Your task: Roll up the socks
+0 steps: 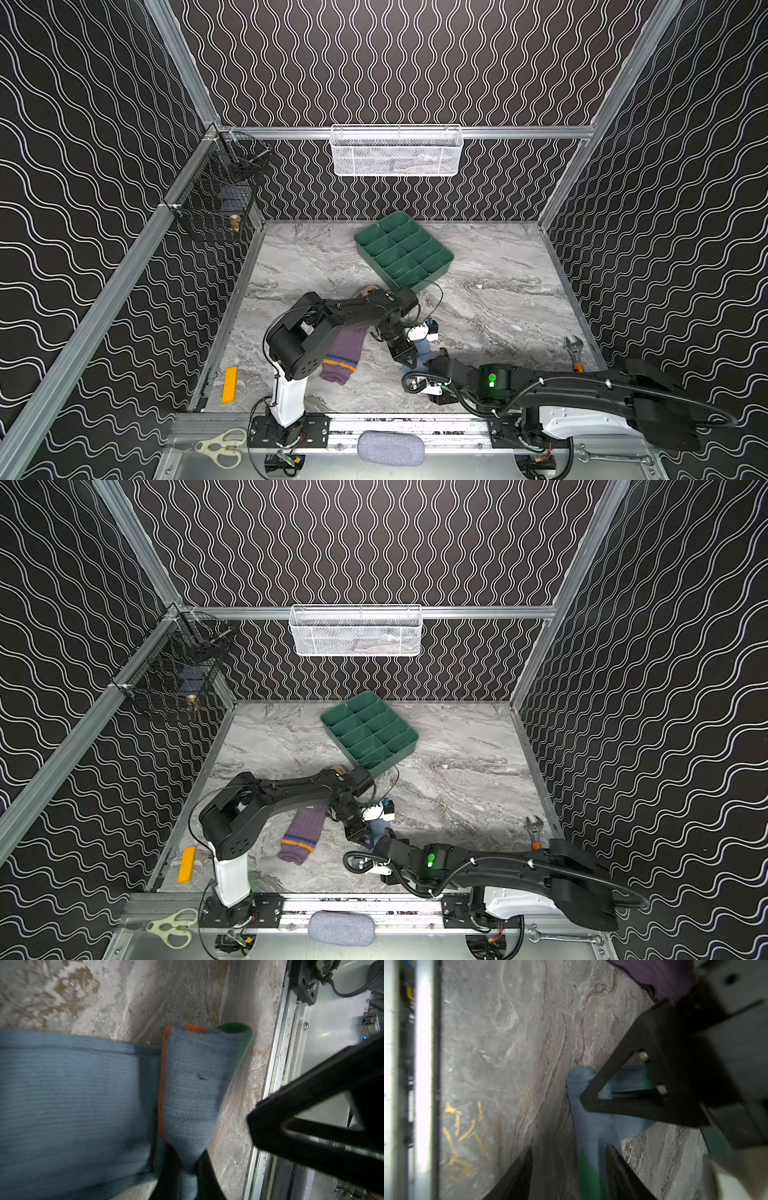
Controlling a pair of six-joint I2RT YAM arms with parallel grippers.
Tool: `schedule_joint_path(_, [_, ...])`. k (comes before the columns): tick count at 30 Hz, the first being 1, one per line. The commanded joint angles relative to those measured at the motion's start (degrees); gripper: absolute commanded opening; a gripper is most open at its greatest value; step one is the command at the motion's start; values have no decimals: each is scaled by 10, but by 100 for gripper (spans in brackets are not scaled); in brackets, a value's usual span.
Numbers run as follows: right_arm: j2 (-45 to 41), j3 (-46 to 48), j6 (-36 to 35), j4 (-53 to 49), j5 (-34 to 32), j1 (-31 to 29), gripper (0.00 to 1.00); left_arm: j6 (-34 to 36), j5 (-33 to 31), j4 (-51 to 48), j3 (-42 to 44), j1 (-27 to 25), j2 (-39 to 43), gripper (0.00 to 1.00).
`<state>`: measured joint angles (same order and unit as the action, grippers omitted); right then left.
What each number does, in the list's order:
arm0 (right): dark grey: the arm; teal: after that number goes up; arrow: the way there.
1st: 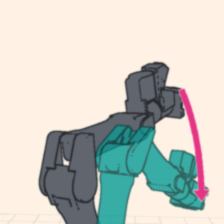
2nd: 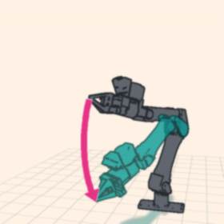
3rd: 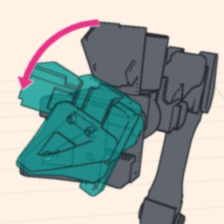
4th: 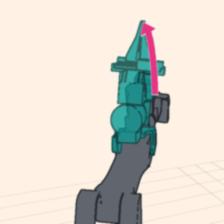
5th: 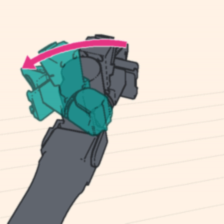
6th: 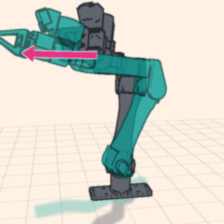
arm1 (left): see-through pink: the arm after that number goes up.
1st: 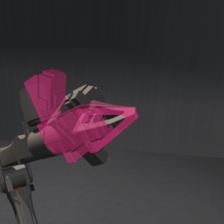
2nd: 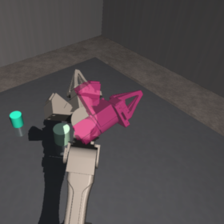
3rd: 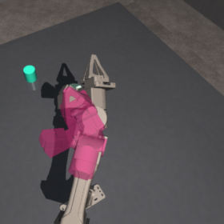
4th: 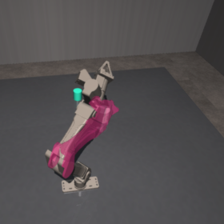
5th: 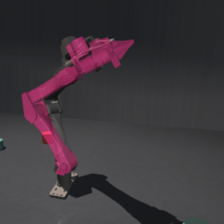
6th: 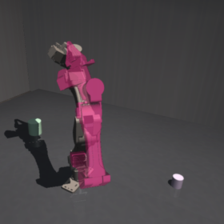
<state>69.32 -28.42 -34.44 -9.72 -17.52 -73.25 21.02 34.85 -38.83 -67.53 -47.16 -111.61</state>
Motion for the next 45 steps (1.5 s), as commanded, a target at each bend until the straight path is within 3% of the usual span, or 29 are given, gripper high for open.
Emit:
schedule_joint_path(1, [36, 7, -35, 104, -27, 14, 59, 0, -180, -30, 18, -3, -34, 0])
schedule_joint_path(7, [95, 23, -62, 161, -13, 54, 59, 6, -177, -34, 12, -3, -41, 0])
schedule_joint_path(10, [113, 14, -61, 151, 0, 61, 54, 8, -178, -35, 11, -2, -41, 0])
schedule_joint_path(15, [145, -14, -40, 60, 32, 61, 25, 9, -183, -33, 8, -2, -34, 0])
schedule_joint_path(19, [167, -41, -12, -16, 56, 59, 0, 10, -193, -29, 9, -3, -13, 21])
schedule_joint_path(23, [189, -69, 17, -78, 80, 59, 0, 21, -211, -23, 20, -15, 36, 41])
schedule_joint_path(27, [177, -85, 34, -119, 110, 59, 0, 21, -250, -9, 38, -22, 104, 51])
schedule_joint_path(32, [164, -110, 41, -178, 133, 63, 0, 19, -348, 30, 81, -21, 230, 71])
schedule_joint_path(41, [209, -194, 55, -269, 229, 129, 0, 48, -604, 125, 169, -18, 510, 75])
schedule_joint_path(43, [228, -216, 56, -283, 262, 149, 0, 74, -610, 132, 192, -17, 586, 75])
schedule_joint_path(45, [245, -234, 52, -294, 290, 165, 0, 110, -576, 115, 210, -16, 657, 76])
